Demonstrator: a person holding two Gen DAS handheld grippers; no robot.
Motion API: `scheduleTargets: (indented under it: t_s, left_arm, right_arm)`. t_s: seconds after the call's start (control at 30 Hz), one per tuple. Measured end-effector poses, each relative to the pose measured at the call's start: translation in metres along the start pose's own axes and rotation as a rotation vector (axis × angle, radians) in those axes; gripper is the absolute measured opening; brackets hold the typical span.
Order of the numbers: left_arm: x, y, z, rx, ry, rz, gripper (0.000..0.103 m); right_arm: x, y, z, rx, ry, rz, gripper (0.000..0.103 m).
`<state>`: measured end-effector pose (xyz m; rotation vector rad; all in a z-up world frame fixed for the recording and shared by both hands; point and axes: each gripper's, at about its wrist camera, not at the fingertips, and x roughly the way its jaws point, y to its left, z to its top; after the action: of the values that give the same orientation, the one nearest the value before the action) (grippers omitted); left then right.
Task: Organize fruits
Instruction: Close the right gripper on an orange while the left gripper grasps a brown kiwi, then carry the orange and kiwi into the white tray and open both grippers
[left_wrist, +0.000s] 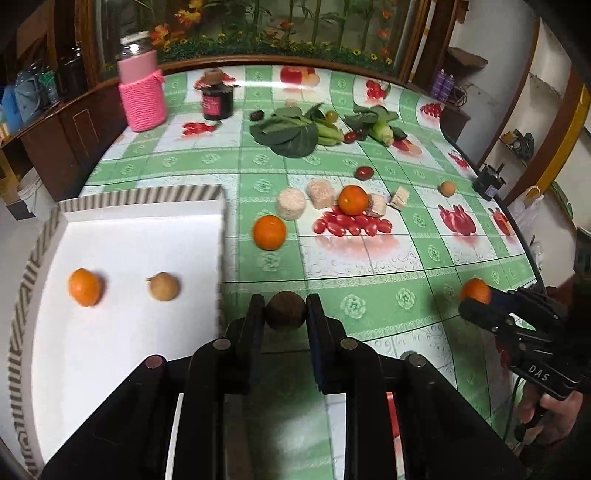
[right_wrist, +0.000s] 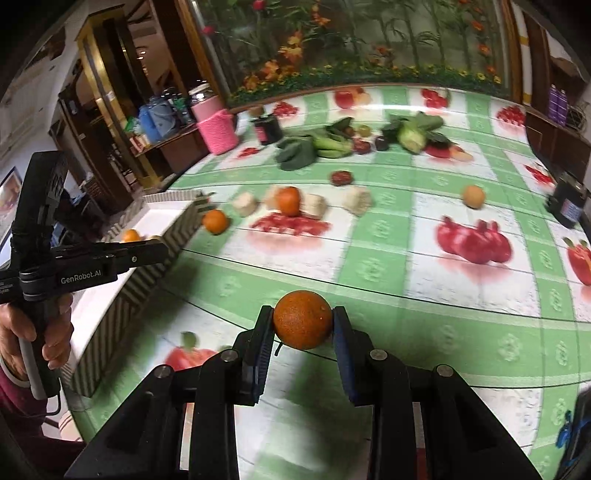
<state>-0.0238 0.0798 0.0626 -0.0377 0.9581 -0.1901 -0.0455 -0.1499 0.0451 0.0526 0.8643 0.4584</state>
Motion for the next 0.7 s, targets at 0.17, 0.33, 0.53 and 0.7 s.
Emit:
scheduleTargets:
  t_s: [0.17, 0.33, 0.53, 0.7]
  left_arm:
    - [-0.022, 0.025, -0.004, -0.027, -0.032, 0.030, 0.019]
    - [-0.036, 0.055, -0.012, -0.060, -0.047, 0.076, 0.019]
    - [-0.038, 0.089, -0.023, -0.099, -0.040, 0.123, 0.020]
    - [-0.031, 0.107, -0.030, -0.124, -0.022, 0.144, 0.020]
  right_arm:
    - [0.009, 0.036, 0.009, -0.042, -0.001, 0.048, 0.032]
    - [0.017, 0.073, 0.019, -0.096, -0.001, 0.095, 0.032]
    - [0.032, 0.113, 0.032, -0.149, -0.001, 0.143, 0.032]
    - [0.047, 0.138, 0.038, -0.184, 0.018, 0.163, 0.032]
